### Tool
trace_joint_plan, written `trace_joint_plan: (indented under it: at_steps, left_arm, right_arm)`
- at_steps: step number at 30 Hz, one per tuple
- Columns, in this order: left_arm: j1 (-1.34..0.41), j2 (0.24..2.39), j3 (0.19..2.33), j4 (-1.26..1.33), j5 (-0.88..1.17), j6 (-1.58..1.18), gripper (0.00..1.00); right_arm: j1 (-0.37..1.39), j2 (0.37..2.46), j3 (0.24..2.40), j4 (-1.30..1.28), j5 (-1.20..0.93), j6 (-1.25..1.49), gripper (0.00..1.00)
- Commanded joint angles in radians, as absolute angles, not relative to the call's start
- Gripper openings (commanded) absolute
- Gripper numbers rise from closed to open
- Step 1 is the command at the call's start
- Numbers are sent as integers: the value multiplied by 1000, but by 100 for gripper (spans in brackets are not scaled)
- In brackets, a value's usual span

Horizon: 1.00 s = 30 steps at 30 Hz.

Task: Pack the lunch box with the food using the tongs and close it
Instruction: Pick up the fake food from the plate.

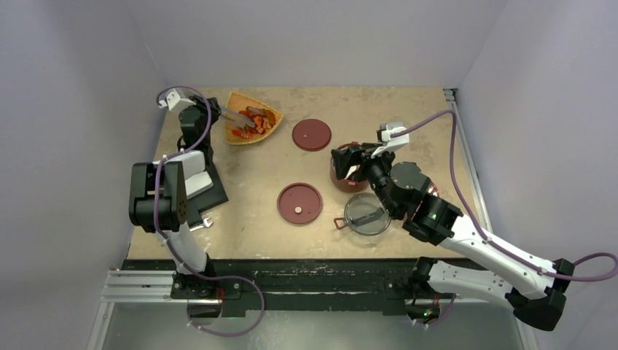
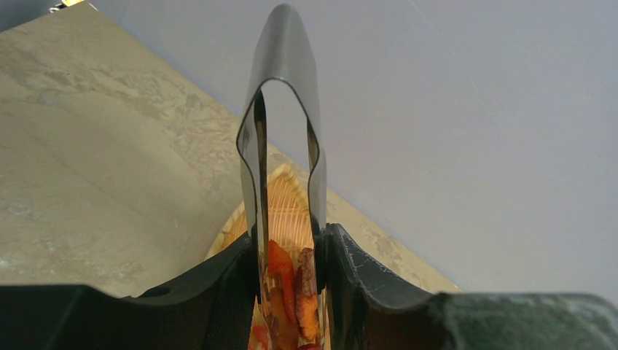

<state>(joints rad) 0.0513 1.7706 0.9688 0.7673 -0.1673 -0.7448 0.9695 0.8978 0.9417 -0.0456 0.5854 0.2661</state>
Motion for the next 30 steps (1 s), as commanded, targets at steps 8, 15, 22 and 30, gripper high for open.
trace_joint_plan:
  at_steps: [8, 15, 22, 30]
  left_arm:
    - [55, 1859, 1083, 929, -147, -802, 35]
    - [58, 1898, 1116, 933, -156, -799, 35]
    - [63, 1919, 1135, 920, -165, -794, 35]
    - [65, 1961, 1163, 919, -159, -808, 35]
  right_arm:
    - [971, 918, 989, -27, 613, 291, 86]
    - [971, 929, 992, -19, 615, 281, 86]
    - [970, 940, 996, -18, 615, 279, 85]
    - [971, 935, 997, -17, 617, 278, 85]
